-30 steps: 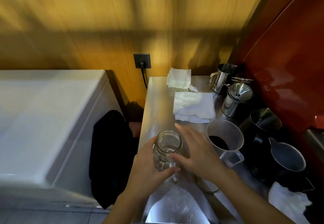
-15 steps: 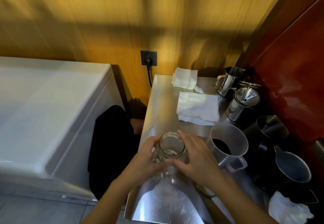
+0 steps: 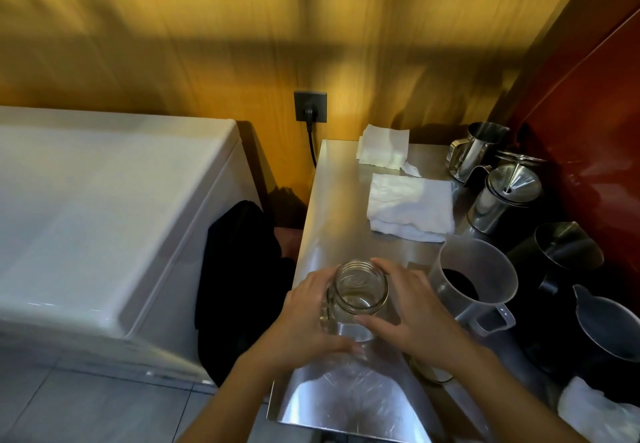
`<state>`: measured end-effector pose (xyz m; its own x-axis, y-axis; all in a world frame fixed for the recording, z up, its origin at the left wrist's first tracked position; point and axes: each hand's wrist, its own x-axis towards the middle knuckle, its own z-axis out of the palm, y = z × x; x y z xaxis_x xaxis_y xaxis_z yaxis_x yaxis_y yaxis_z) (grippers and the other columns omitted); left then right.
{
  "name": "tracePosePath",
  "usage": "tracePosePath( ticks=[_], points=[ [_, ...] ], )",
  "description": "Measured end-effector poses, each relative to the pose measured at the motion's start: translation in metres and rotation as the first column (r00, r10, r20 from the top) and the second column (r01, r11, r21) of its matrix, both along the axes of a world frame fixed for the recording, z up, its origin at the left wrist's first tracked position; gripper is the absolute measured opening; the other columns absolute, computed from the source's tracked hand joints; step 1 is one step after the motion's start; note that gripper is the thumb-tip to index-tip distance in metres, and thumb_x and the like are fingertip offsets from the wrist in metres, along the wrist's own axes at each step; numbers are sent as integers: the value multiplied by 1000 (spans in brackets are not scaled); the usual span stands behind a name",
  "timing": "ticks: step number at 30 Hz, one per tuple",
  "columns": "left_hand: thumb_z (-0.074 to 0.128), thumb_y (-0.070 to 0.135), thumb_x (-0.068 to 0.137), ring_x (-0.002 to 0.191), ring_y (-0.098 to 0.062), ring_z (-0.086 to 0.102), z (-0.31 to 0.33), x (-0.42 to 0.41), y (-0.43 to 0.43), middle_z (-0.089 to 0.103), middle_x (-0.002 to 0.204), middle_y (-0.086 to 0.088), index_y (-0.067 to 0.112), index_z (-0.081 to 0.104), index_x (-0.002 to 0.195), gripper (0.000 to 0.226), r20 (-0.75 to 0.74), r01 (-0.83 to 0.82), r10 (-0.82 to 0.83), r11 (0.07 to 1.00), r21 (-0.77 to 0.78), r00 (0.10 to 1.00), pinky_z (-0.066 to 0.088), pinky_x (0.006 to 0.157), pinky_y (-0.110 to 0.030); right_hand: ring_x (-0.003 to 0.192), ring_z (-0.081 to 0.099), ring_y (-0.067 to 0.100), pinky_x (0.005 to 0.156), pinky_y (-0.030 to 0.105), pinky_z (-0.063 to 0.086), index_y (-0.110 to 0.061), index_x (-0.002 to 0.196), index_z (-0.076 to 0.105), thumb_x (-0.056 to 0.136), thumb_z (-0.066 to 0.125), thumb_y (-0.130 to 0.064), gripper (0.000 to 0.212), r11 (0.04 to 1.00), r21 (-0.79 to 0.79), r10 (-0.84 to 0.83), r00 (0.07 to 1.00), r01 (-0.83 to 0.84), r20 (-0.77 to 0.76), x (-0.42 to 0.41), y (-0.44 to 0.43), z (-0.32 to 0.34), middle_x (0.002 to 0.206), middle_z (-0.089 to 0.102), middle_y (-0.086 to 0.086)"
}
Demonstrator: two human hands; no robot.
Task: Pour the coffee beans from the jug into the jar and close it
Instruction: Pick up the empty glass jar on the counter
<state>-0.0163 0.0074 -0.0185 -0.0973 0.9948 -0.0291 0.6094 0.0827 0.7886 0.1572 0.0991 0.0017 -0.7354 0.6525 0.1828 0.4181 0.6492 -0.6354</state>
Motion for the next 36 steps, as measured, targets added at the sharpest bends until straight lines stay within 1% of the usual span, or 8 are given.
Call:
tracePosePath(
  ticks=[3, 6, 16, 23, 27, 30, 32, 36],
  points=[
    [80, 58, 53, 116, -9, 56, -2, 9, 2, 57, 123, 5, 56, 38, 116, 76, 119, -104, 97, 993, 52, 988, 49, 101, -39, 103, 37, 6, 87, 23, 30, -54, 118, 24, 66, 61, -63, 64, 1000, -9, -17, 1000, 17, -20, -1, -2, -4, 109, 40, -29],
    [83, 52, 53, 110, -8, 62, 1, 3, 9, 63, 118, 3, 46, 48, 111, 68, 216, -105, 98, 994, 22, 971, 53, 96, -36, 100, 36, -12, 82, 18, 31, -66, 110, 16, 64, 59, -65, 63, 998, 13, -62, 994, 63, -87, -4, -6, -4, 105, 37, -36],
    [93, 23, 59, 108, -17, 61, -2, -2, 25, 61, 115, -4, 24, 51, 115, 70, 280, -35, 37, 999, -12, 959, 51, 93, -30, 97, 38, -10, 85, 22, 28, -36, 122, 33, 68, 55, -67, 66, 991, 71, -112, 992, 116, -56, 0, -4, -6, 105, 42, -27],
    [90, 24, 54, 97, 11, 59, -3, 5, 34, 60, 108, 8, 35, 50, 105, 66, 251, -25, 22, 1000, 6, 968, 45, 79, -4, 99, 52, 14, 84, 23, 35, -15, 115, 53, 75, 53, -58, 59, 945, 231, -223, 973, 231, -60, 19, -2, 16, 109, 63, 1],
    [90, 30, 45, 92, 11, 60, -8, 12, 43, 61, 103, 15, 36, 50, 100, 68, 256, -49, 51, 999, -14, 965, 45, 75, -4, 82, 57, 17, 73, 31, 48, -8, 99, 63, 83, 54, -39, 36, 853, 243, -403, 880, 461, -252, 47, -5, 24, 88, 67, 7],
    [96, 10, 46, 85, 18, 61, -8, 21, 47, 62, 99, 11, 33, 50, 98, 73, 267, -43, 38, 999, 13, 963, 44, 68, 1, 74, 60, 26, 64, 44, 53, -6, 96, 62, 81, 60, -22, 21, 771, 206, -535, 788, 603, -305, 71, -8, 21, 82, 65, 9],
    [91, -14, 50, 77, 21, 61, -7, 26, 47, 61, 92, 10, 28, 50, 94, 73, 292, -56, 41, 997, 44, 956, 43, 63, 3, 76, 59, 28, 65, 46, 53, -4, 97, 61, 80, 63, -16, 21, 717, 202, -598, 738, 667, -313, 85, -10, 15, 83, 64, 11],
    [81, -25, 57, 71, 17, 63, 0, 34, 47, 61, 90, 2, 14, 51, 102, 67, 351, -15, 3, 999, 32, 937, 45, 60, 1, 83, 55, 24, 71, 38, 47, -5, 108, 56, 77, 73, -12, 37, 657, 112, -707, 660, 746, -253, 100, -10, 1, 89, 59, 8]
  ],
)
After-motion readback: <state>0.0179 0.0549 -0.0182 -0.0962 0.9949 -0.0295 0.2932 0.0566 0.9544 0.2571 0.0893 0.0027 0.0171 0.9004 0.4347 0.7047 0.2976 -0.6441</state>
